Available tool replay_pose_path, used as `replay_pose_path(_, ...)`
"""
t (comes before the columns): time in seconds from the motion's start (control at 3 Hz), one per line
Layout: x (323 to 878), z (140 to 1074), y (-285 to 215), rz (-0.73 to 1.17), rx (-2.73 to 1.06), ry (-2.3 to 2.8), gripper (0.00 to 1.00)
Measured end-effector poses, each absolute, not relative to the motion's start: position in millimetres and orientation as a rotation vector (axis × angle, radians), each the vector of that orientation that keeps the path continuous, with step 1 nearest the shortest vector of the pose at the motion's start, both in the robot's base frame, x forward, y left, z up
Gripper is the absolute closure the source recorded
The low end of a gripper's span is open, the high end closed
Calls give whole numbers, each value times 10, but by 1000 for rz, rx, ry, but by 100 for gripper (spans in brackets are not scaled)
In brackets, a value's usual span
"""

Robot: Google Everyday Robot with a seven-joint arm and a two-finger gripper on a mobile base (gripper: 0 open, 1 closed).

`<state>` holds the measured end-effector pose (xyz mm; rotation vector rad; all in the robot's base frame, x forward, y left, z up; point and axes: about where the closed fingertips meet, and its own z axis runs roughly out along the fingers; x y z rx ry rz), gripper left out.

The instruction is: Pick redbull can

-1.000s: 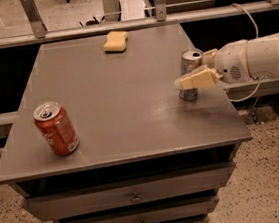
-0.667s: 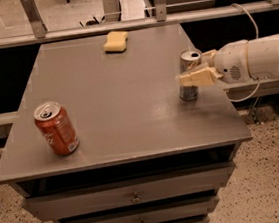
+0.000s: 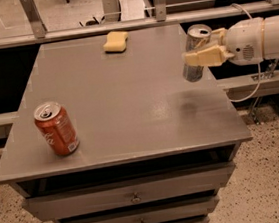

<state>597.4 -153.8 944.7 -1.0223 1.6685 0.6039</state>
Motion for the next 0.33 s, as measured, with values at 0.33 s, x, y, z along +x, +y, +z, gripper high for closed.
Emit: replay_pose_path(0.33, 5982, 9492, -1543, 600, -1022, 1661, 100)
